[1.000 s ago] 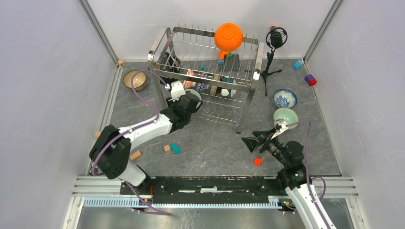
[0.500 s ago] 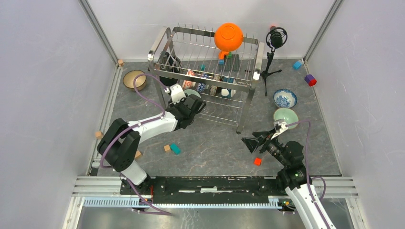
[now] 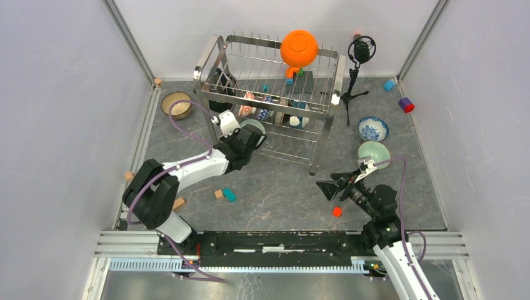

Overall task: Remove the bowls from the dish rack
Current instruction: Pick up the bowl from the dish rack.

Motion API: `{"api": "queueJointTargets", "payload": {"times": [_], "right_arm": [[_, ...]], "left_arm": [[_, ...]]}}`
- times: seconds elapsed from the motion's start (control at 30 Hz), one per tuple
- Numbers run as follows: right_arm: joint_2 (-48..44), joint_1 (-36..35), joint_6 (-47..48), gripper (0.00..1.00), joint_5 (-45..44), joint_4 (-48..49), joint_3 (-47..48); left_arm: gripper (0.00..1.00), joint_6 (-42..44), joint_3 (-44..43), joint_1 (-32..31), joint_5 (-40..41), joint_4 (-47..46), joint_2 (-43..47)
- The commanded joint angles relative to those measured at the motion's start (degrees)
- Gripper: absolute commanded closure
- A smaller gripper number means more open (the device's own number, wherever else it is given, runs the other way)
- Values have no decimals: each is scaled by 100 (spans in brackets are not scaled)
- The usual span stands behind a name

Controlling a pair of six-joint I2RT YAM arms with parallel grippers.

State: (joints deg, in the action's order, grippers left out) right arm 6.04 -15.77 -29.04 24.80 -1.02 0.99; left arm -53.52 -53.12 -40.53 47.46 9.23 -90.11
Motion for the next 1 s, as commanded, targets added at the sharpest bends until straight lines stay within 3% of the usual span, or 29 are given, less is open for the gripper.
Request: {"api": "queueJointTargets", "payload": {"times": [0.0, 0.27, 0.6, 0.97], "right_arm": [[-33, -37, 54, 17, -83, 114, -442], [33, -36, 128, 16, -159, 112, -218], [39, -33, 647, 16, -360, -609, 326], [-165, -40, 641, 17, 178, -903, 243]], "left_arm": [[95, -125, 80, -8, 66, -457, 449], [98, -198, 352, -6, -212, -730, 1074], [98, -326, 885, -119, -1009, -666, 2230], [98, -197, 2021, -439, -1651, 561, 4303]]}}
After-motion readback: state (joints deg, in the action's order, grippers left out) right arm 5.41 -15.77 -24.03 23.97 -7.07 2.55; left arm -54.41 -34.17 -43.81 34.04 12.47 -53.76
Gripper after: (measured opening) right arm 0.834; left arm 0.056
